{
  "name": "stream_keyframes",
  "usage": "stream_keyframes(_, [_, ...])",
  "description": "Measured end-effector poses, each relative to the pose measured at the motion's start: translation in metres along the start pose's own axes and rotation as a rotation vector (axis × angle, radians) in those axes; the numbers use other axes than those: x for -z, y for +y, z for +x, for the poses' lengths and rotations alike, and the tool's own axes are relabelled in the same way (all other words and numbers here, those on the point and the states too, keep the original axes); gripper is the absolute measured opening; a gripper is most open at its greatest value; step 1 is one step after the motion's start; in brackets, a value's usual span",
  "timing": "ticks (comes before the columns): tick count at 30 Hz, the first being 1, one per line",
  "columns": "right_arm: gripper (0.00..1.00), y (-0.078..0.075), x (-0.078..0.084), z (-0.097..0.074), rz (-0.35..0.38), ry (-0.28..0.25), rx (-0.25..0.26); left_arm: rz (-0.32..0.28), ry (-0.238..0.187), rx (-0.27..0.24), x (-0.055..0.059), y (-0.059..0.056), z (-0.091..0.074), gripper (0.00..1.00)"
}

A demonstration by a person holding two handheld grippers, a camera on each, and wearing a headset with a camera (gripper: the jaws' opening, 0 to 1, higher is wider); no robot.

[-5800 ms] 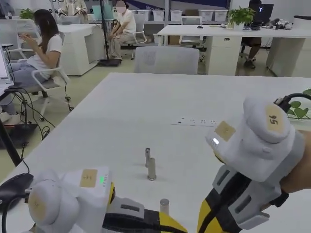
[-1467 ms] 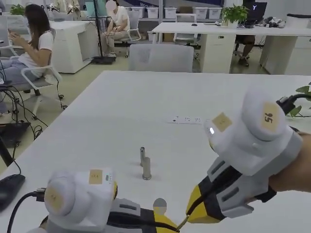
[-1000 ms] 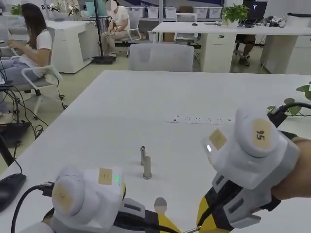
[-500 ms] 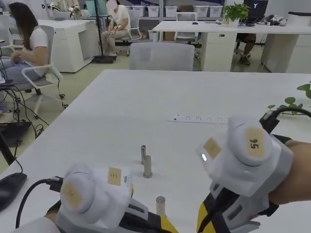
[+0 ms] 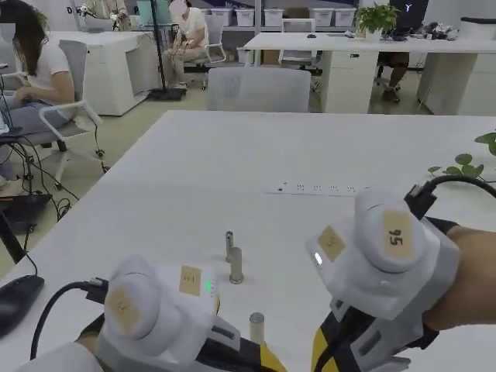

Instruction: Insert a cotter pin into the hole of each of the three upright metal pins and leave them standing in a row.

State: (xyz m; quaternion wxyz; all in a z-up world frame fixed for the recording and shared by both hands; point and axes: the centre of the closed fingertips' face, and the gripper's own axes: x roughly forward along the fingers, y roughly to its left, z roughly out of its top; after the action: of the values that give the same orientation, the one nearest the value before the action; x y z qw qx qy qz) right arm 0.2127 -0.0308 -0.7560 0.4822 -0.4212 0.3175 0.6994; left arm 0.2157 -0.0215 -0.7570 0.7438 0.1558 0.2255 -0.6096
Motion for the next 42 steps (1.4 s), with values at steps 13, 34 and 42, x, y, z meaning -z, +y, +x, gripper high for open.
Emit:
stream_keyframes(13, [0.03, 0.001, 0.004, 0.003, -0.022, 0.024, 0.007, -0.005, 0.003, 0.001, -0.001, -0.001, 0.001, 0.00])
stream_keyframes(34, [0.02, -0.009, 0.009, -0.003, 0.009, -0.003, 0.055, -0.043, -0.050, -0.049, 0.006, 0.012, -0.004, 0.11])
stream_keyframes(42, [0.02, -0.018, 0.017, -0.008, 0.059, -0.017, 0.084, -0.110, -0.104, -0.117, 0.017, 0.034, -0.016, 0.13])
